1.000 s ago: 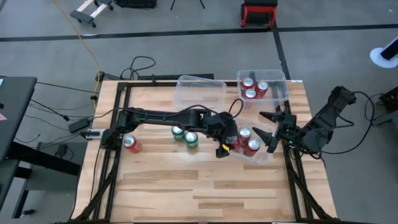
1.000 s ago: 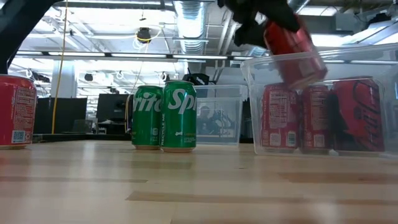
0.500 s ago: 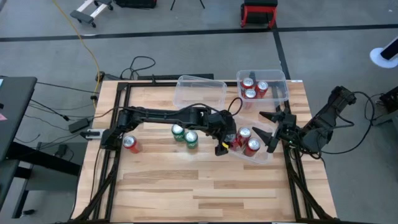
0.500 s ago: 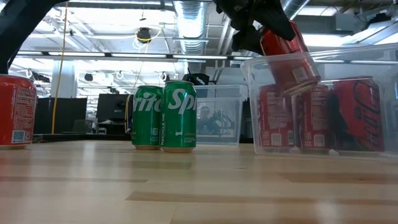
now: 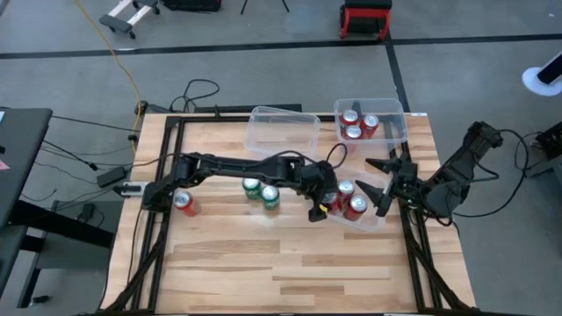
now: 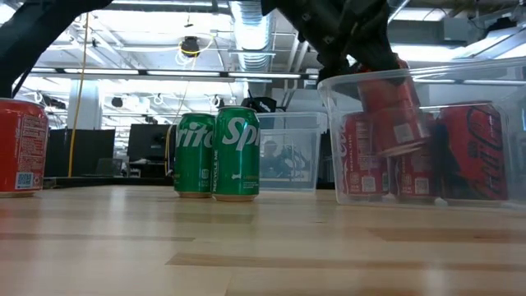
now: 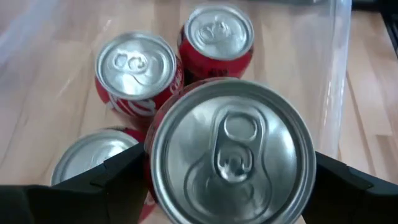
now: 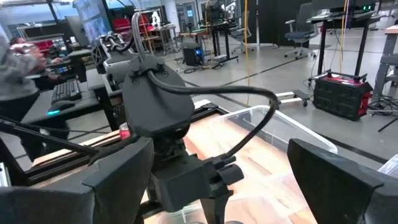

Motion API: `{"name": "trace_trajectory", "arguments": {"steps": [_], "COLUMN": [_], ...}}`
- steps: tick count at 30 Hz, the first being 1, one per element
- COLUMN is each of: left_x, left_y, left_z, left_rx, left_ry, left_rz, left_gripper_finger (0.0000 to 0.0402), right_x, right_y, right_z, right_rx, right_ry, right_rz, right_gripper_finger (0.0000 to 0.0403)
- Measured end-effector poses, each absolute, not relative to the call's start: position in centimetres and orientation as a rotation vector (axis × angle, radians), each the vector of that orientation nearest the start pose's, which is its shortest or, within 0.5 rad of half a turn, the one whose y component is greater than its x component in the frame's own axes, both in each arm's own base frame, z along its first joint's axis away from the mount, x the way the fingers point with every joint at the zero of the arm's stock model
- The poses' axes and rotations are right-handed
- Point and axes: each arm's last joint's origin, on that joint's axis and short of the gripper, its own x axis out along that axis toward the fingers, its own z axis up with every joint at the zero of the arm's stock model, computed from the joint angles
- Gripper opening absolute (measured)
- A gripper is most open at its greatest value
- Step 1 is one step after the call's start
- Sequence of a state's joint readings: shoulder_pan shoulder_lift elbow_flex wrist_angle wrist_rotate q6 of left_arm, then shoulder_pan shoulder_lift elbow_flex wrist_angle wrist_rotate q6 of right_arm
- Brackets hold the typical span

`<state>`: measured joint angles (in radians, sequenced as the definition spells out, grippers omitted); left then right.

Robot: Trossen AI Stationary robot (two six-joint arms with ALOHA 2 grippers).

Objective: Sort soda cans
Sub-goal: Put the red-black soda can into the bottom transparent bin

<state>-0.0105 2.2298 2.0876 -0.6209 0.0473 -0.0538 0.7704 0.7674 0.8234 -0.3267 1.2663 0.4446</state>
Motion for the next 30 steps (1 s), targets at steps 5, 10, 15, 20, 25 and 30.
{"name": "trace_trajectory", "arguments": {"steps": [5,10,15,20,25,30], "left_x": [50.34,50.36,50.49,50.64,50.60,50.57], "left_y": [-0.43,-0.42,-0.48,-0.55,-0.55,-0.45], "left_z": [26.95,26.97,27.11,27.31,27.26,27.20], "left_rx": [-0.075,-0.064,-0.074,-0.099,-0.101,-0.069], "left_ry": [0.759,0.756,0.737,0.712,0.719,0.725], "left_rz": [-0.027,-0.032,-0.053,-0.075,-0.075,-0.041], "left_gripper_finger": [0.0326,0.0327,0.0327,0.0328,0.0328,0.0328], "right_x": [12.30,12.30,12.30,12.31,12.31,12.30], "right_y": [8.08,8.08,8.08,8.09,8.09,8.09], "right_z": [33.96,33.97,33.96,33.97,33.97,33.95], "right_rx": [0.197,0.197,0.198,0.199,0.199,0.197], "right_ry": [0.034,0.034,0.034,0.035,0.035,0.036], "right_rz": [-0.513,-0.513,-0.512,-0.510,-0.510,-0.510], "right_gripper_finger": [0.0388,0.0388,0.0388,0.0388,0.0388,0.0388]}}
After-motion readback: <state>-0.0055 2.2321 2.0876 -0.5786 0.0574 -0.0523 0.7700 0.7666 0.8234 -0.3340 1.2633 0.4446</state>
